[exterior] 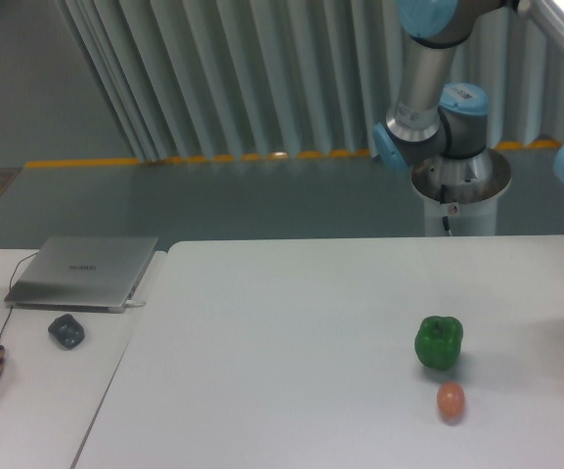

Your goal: Place the red pepper on the table

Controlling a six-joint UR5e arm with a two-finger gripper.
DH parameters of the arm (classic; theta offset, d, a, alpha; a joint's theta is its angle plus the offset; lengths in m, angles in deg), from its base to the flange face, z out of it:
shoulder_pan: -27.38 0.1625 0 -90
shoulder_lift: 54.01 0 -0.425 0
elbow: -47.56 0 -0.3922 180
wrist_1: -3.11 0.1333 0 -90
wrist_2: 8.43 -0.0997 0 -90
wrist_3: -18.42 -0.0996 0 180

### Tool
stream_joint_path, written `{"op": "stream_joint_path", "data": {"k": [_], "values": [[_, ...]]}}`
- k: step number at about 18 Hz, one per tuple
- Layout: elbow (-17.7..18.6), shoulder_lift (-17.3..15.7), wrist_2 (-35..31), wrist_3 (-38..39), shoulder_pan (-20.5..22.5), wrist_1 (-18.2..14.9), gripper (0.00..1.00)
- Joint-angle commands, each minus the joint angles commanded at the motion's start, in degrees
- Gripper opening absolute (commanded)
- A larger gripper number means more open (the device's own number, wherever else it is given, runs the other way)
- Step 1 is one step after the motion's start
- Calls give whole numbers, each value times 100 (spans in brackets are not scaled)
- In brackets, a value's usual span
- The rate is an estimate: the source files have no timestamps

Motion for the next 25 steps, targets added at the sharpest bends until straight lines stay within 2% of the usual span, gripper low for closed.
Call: {"op": "stream_joint_path", "data": {"k": [2,4,5,6,11,12,15,17,21,22,23,25], "values": [[-9,0,0,0,0,-26,72],[-17,0,0,0,0,-35,71],[-26,0,0,0,0,-61,68],[-61,0,0,0,0,-157,61],[-88,-9,0,-9,9,-220,54],[-88,-18,-17,-9,9,-220,49],[-210,-26,-53,-9,9,-403,48],[-395,-26,-27,-9,9,-676,48],[-431,-18,-18,-9,9,-721,48],[-431,-18,0,0,9,-721,50],[-439,-18,26,0,9,-712,61],[-387,-17,227,0,44,-668,100]]}}
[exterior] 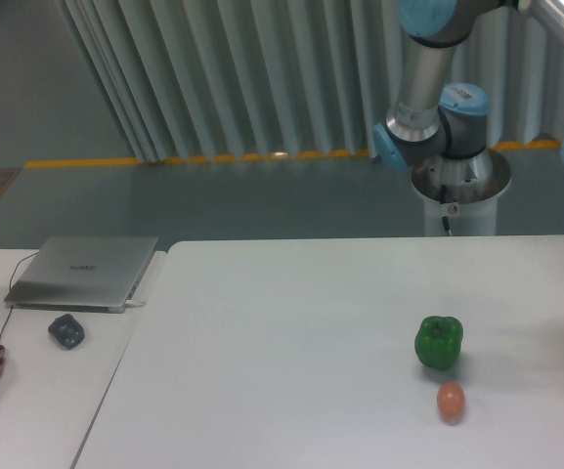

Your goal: Place the red pepper on the table

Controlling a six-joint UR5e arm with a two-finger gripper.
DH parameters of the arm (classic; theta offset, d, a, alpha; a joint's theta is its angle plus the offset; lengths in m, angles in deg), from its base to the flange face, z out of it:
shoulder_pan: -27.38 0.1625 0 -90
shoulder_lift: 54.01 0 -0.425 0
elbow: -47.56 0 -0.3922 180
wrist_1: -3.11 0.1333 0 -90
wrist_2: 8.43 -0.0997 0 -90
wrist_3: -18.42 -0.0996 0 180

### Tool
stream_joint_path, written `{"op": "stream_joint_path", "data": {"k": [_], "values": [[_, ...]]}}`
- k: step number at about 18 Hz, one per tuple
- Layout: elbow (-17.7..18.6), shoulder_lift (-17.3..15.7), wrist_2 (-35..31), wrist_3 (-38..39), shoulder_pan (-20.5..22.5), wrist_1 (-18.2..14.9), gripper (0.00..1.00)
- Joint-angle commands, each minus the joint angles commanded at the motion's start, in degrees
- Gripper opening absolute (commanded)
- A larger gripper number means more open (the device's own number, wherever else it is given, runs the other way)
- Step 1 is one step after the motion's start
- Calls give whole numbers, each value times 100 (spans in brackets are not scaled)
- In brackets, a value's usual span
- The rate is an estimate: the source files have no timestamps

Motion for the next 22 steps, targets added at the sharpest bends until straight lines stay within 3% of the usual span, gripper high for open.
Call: {"op": "stream_joint_path", "data": {"k": [22], "values": [[203,70,-69,-18,0,79,100]]}}
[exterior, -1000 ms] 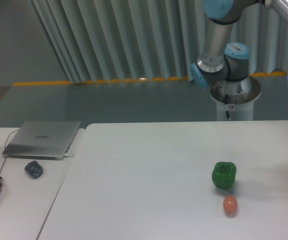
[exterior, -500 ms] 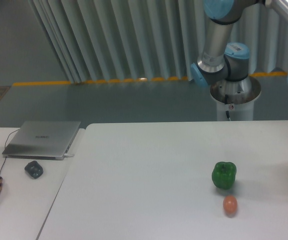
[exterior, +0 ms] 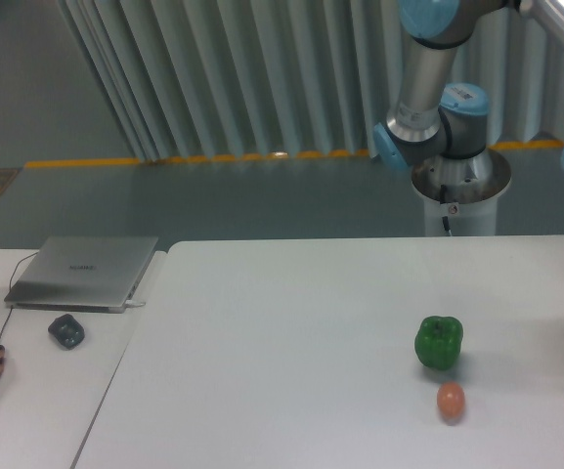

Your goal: Place the red pepper on the table

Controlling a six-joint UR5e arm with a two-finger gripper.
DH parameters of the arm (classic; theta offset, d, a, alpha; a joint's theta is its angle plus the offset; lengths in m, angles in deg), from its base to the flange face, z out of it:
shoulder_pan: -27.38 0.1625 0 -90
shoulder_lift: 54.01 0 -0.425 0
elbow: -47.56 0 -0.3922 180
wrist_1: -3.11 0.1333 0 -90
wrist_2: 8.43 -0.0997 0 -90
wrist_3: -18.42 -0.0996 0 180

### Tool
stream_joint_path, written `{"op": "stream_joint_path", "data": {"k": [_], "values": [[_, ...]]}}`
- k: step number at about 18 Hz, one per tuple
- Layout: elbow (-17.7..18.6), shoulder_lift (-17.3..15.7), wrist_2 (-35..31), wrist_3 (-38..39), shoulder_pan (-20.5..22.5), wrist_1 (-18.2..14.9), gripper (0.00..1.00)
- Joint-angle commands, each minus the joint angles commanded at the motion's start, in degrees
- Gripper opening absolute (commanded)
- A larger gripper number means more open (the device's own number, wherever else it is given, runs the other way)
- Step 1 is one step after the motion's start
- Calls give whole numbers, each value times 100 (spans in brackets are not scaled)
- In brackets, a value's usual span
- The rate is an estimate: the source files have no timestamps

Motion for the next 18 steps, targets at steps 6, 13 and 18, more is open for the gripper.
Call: {"op": "stream_joint_path", "data": {"k": [6,13,18], "values": [[-35,9,0,44,0,175,100],[-176,210,0,88,35,597,100],[-360,263,9,88,26,817,100]]}}
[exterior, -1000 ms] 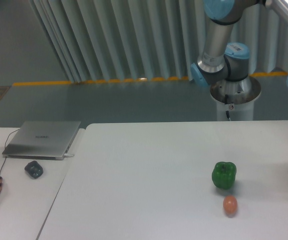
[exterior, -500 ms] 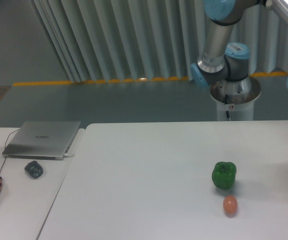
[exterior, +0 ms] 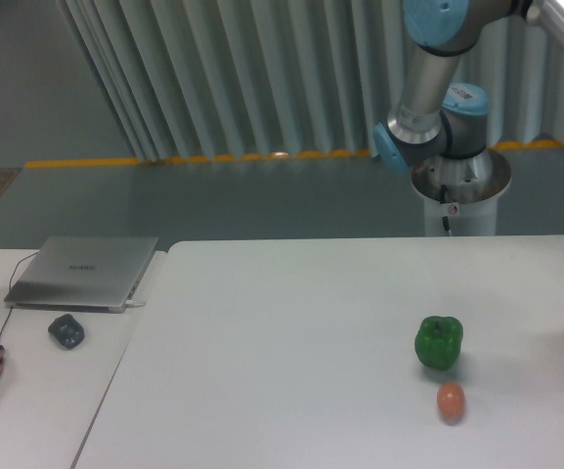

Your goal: Place the red pepper on the table

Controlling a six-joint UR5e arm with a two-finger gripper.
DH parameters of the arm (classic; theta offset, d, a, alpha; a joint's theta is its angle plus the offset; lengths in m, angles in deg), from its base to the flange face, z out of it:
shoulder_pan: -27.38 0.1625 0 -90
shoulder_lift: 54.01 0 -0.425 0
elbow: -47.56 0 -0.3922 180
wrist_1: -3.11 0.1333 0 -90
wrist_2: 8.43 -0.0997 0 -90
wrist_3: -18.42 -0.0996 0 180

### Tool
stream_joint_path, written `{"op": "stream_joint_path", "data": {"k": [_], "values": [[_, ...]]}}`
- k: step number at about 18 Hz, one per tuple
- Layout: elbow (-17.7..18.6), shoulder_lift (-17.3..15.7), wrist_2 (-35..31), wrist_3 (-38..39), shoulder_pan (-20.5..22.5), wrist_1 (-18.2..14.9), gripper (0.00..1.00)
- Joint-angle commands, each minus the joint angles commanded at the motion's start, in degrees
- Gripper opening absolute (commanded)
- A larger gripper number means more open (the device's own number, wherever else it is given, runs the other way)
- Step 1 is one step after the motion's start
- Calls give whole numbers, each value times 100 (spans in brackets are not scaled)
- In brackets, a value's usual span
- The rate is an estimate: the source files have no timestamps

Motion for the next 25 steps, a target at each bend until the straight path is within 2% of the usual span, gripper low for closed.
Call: {"op": "stream_joint_path", "data": {"k": [7,9,13,19,25], "values": [[26,0,17,26,-9,18,100],[-218,18,61,193,-26,0,100],[-237,18,324,438,-105,35,100],[8,79,272,475,-167,27,100],[88,71,17,404,-211,-26,100]]}}
